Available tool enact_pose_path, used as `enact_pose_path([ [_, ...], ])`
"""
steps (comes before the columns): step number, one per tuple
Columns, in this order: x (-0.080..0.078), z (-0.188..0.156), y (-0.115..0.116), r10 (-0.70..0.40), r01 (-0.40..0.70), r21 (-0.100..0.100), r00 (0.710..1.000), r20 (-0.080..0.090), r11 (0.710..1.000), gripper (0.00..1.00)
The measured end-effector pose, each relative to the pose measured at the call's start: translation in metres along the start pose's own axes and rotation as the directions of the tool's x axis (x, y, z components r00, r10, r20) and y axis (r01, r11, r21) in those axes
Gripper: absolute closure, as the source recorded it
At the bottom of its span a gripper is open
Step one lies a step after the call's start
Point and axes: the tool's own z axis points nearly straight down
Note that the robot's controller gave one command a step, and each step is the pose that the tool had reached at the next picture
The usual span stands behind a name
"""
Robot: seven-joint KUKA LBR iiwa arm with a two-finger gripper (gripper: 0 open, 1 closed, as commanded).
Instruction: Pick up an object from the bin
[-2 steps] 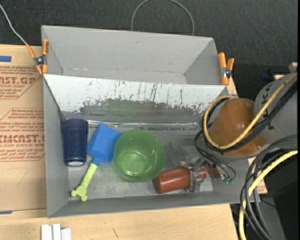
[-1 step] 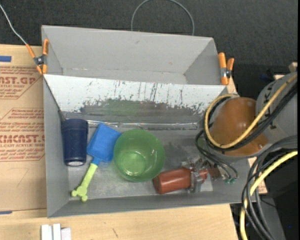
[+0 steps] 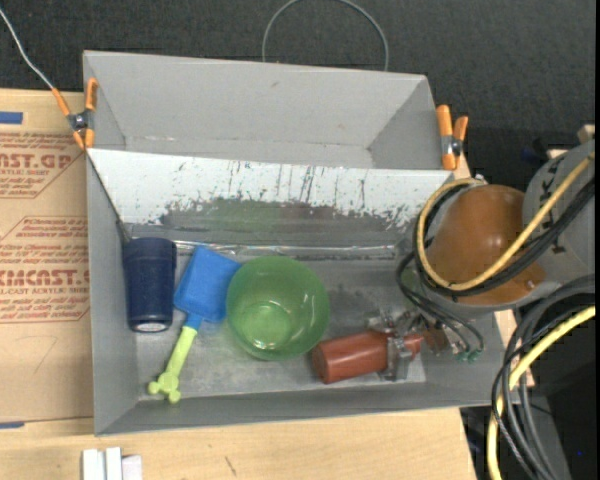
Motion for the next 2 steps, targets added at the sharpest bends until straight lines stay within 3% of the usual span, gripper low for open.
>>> enact_pose_path([
  [1,-0.0028,-0.0144,-0.0009,0.000,0.000,0.004,1.000,0.009,1.000,1.00],
  [2,-0.0019,-0.0179,-0.0004,0.000,0.000,0.003,1.000,0.006,1.000,1.00],
])
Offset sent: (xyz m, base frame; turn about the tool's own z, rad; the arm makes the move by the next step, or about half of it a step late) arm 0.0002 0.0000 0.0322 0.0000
